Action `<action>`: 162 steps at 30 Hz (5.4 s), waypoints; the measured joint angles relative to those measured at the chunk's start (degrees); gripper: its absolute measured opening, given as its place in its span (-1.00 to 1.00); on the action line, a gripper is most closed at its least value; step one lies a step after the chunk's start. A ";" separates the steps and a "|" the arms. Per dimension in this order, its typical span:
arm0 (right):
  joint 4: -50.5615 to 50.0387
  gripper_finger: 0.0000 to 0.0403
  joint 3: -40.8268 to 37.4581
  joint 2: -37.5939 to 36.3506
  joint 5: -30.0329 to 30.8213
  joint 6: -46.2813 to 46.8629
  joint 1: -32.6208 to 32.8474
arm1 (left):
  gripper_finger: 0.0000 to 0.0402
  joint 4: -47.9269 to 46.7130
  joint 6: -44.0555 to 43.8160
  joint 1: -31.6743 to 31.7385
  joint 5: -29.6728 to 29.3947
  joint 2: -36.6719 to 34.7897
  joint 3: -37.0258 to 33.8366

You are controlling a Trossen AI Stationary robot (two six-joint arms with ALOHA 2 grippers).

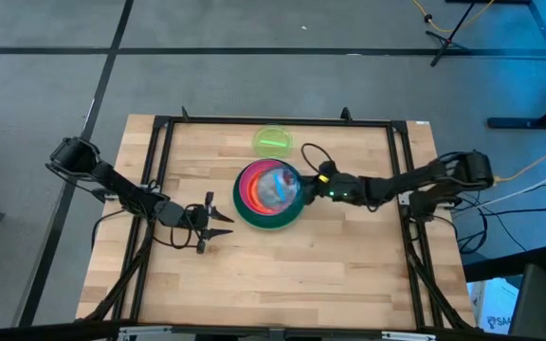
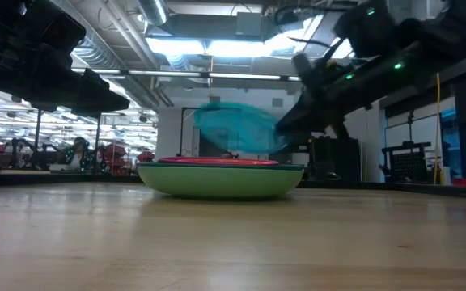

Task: Stack plastic plates
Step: Stack the light blue plate on the orange plate, then stack the light green plate on the light blue plate

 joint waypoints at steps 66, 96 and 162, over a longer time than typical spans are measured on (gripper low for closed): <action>-11.75 -0.18 8.50 5.76 15.04 -23.90 9.85 | -0.15 -59.65 1.73 63.44 23.07 35.56 57.00; -13.70 -0.18 8.48 5.78 17.44 -29.85 9.76 | -0.15 -53.95 -3.98 69.64 32.64 42.62 57.71; -13.73 -0.18 8.46 5.81 17.01 -32.55 9.76 | -0.99 -71.47 9.48 57.60 31.24 13.77 57.94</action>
